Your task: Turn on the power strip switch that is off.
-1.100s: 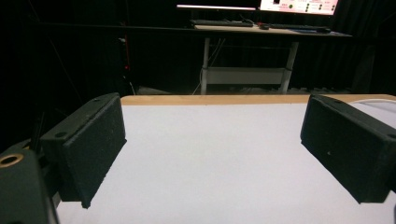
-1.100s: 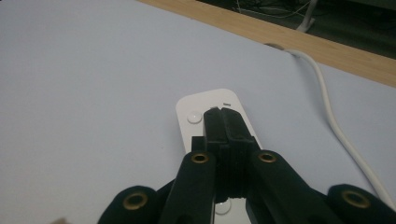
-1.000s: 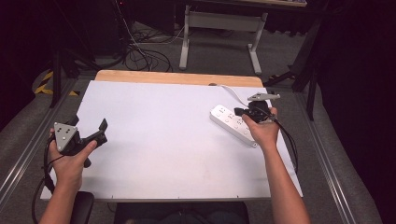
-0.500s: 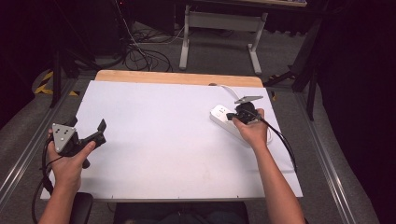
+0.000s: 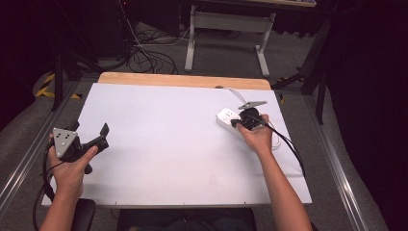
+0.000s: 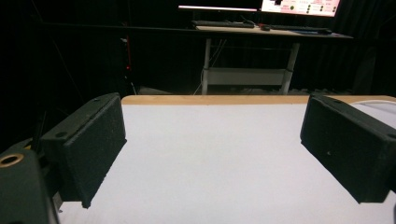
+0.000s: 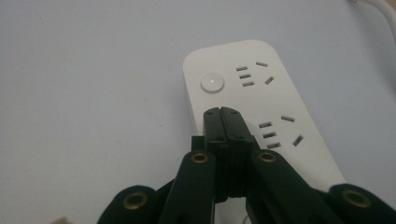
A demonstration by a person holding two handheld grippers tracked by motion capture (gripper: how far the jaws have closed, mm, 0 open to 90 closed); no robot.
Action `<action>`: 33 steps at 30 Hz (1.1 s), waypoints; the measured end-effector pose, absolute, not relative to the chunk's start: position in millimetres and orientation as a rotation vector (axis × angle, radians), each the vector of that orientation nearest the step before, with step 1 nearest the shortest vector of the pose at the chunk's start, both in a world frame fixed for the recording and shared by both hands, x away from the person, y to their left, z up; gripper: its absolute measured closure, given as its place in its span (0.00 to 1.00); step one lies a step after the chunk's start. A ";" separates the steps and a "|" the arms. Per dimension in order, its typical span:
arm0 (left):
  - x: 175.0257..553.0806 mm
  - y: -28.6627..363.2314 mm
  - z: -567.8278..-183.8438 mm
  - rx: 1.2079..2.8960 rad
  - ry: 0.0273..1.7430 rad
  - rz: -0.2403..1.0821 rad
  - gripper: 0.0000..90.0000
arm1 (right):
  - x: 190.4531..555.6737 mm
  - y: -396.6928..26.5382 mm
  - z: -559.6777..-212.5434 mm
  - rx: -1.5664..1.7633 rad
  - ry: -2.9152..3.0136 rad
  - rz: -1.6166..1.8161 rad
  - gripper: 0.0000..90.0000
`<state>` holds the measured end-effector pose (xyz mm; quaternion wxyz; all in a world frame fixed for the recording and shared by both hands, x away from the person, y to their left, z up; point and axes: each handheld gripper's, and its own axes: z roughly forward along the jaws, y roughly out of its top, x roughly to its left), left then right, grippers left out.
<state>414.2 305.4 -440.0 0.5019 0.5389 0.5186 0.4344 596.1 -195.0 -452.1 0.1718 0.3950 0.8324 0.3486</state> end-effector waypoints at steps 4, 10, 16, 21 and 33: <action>414.5 306.2 -440.2 1.305 1.255 1.049 0.08 | 596.7 -196.7 -453.7 1.130 2.355 1.019 1.00; 414.8 306.4 -440.2 1.303 1.256 1.046 0.08 | 597.4 -202.5 -454.8 1.147 2.322 1.049 1.00; 414.7 306.0 -440.1 1.300 1.255 1.044 0.08 | 598.3 -201.9 -455.3 1.162 2.333 1.037 1.00; 414.3 305.0 -440.1 1.301 1.253 1.047 0.08 | 597.7 -201.2 -456.9 1.175 2.327 1.034 1.00; 414.4 305.1 -440.3 1.302 1.254 1.045 0.08 | 595.5 -193.8 -456.1 1.139 2.326 0.955 1.00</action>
